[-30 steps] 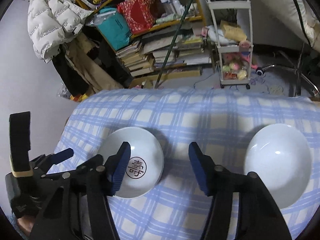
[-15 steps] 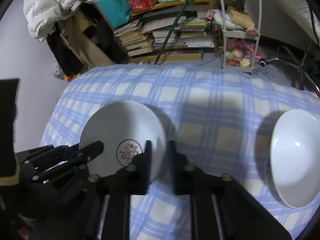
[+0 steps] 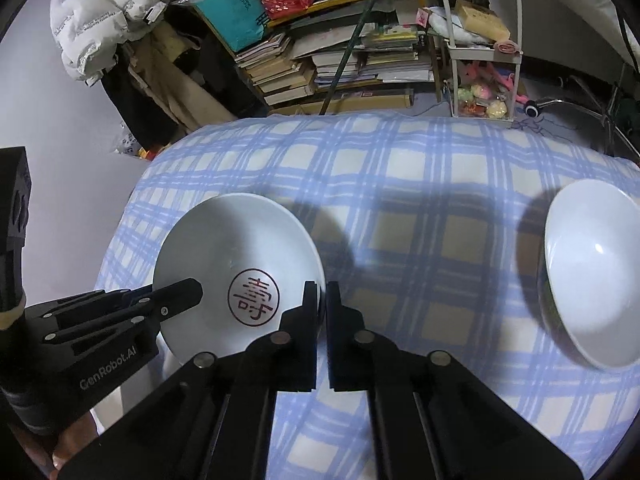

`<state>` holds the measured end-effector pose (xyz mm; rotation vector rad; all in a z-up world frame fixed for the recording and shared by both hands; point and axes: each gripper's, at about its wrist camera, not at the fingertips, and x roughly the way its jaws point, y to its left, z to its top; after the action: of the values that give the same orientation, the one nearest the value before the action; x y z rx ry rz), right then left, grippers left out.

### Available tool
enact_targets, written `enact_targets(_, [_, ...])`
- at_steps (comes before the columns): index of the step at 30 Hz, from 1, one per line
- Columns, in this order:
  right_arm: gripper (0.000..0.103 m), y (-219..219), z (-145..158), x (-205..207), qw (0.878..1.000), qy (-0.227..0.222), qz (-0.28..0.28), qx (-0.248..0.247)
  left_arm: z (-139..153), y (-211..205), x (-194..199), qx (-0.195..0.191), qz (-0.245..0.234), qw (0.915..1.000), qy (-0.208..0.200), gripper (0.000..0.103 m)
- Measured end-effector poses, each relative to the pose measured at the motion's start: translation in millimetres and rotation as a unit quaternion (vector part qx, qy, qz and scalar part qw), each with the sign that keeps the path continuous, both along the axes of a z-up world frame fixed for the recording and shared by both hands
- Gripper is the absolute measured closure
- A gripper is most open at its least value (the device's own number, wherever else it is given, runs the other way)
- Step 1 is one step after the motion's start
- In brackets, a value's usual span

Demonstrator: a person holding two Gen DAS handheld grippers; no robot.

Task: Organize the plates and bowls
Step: 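Lift the red-patterned bowl with both grippers and carry it over the white bowl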

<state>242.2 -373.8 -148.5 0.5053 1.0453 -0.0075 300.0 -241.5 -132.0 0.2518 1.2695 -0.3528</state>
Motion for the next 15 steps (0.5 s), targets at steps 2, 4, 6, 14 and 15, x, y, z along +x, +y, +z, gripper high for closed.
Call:
enact_targets(2, [0.097,4.9,7.1,-4.9,1.0,-0.008,0.005,0.0,4.8,5.0,-3.8,-0.002,0.0,1.0,-0.002,0.093])
enact_targets(4, [0.097,8.3,14.2,-7.4,1.0,-0.012,0.008,0.002,11.0,10.6,-7.9,-0.003,0.001,1.0,-0.004,0.093])
enact_targets(6, [0.097,14.6,23.0,-10.8,1.0,-0.019,0.014,-0.005,19.7,15.3,-12.4,-0.005,0.001,0.9999,-0.01,0.093])
enact_targets(14, [0.097,40.4,53.2,-26.0,0.998,-0.047,0.028,-0.003,58.7,40.9,-36.6,0.007,-0.002,0.9988,-0.048,0.092])
enact_targets(15, [0.097,45.2,56.9,-27.5,0.998,-0.05,0.031,-0.003,63.2,45.7,-40.5,0.009,-0.001,0.9986,-0.053,0.092])
